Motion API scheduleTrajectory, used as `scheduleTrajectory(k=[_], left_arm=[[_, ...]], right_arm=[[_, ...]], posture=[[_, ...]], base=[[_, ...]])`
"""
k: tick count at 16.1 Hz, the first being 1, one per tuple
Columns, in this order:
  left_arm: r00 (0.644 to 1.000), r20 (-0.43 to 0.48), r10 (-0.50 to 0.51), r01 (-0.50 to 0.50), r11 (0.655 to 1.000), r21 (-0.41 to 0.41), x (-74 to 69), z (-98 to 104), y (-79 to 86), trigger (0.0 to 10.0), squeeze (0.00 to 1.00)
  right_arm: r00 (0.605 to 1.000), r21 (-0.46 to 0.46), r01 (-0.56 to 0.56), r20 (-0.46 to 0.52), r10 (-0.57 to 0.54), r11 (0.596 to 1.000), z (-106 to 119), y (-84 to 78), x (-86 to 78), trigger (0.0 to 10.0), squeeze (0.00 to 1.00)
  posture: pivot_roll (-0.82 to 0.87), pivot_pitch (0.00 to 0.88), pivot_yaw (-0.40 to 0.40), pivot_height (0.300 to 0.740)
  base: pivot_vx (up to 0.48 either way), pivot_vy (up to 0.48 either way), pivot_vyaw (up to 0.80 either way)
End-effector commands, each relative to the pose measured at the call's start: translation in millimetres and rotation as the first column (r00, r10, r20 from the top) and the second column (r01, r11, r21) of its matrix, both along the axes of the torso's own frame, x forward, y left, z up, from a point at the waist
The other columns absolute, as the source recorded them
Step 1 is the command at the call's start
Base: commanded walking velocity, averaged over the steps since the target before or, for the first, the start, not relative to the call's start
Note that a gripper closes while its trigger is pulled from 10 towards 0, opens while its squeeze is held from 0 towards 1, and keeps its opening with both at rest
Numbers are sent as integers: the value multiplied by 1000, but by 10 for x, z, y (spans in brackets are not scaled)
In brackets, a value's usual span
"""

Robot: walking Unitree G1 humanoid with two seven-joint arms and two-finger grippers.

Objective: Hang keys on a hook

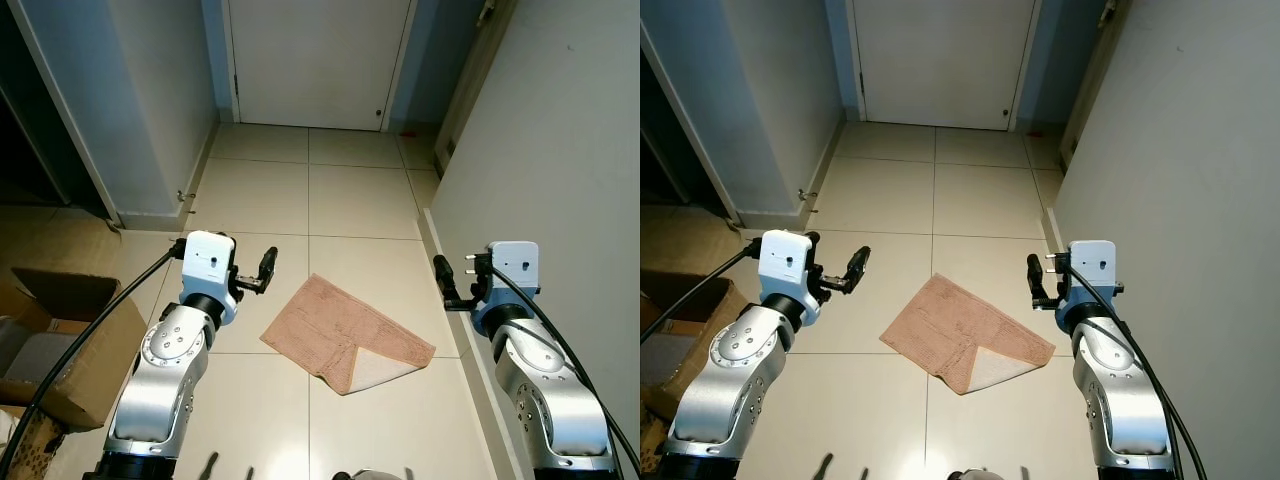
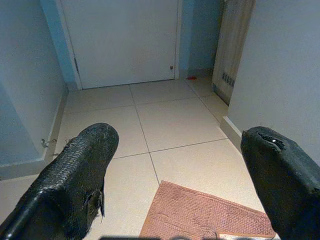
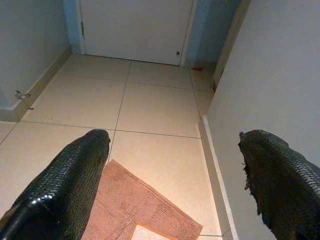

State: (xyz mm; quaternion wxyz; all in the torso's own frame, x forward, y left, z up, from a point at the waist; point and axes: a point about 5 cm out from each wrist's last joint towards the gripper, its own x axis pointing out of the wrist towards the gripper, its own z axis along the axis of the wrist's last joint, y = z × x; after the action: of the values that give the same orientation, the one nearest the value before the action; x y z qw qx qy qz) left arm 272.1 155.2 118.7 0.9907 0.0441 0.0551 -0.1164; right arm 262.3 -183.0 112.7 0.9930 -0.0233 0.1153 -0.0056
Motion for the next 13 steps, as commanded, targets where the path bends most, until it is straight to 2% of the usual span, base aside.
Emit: scheduleTrajectory(k=[1,2,3,4,5,6,7,9,10,11,13], left_arm=[[975,-83,204,-206,978,-18,225,114,209,10000,0],[975,-83,204,-206,978,-18,225,114,209,10000,0],[986,-66,155,-156,988,-1,229,130,142,10000,184],[990,-60,126,-125,992,23,231,126,110,10000,184],[994,-64,90,-88,995,39,237,112,75,10000,408],[995,-48,93,-91,995,34,241,119,70,10000,490],[995,-33,99,-98,995,28,243,128,74,10000,506],[991,-39,130,-130,991,19,246,128,107,10000,682],[990,-37,136,-135,990,28,238,122,124,10000,733],[990,-29,140,-139,989,43,221,118,137,10000,761],[988,-33,152,-150,987,49,172,99,159,10000,769]], right_arm=[[991,67,132,12,-133,989,132,-121,-87,10000,0],[991,67,132,12,-133,989,132,-121,-87,10000,0],[988,126,142,36,-148,982,123,-120,-81,10000,1000],[984,149,160,56,-170,976,117,-135,-77,10000,1000],[979,186,180,59,-194,966,93,-142,-65,10000,1000],[984,168,170,34,-178,971,60,-124,-57,10000,1000],[987,134,148,43,-155,980,59,-111,-49,10000,1000],[994,38,83,74,-85,996,93,-65,-31,10000,1000],[995,12,72,72,-73,997,89,-55,-21,10000,1000],[996,51,40,77,-44,998,79,-18,-7,10000,1000],[998,18,27,54,-28,999,38,-4,15,10000,1000]], posture=[[-184,0,71,740],[-184,0,71,740],[-136,0,63,740],[-137,0,63,740],[-138,0,65,740],[-138,0,64,740],[-135,0,62,740],[-127,0,55,740],[-120,0,48,740],[-107,0,35,740],[-87,0,16,740]], base=[[0,0,0],[0,0,0],[0,0,0],[0,0,0],[0,0,800],[0,0,800],[0,0,800],[0,0,800],[0,0,800],[0,0,800],[0,0,800]])
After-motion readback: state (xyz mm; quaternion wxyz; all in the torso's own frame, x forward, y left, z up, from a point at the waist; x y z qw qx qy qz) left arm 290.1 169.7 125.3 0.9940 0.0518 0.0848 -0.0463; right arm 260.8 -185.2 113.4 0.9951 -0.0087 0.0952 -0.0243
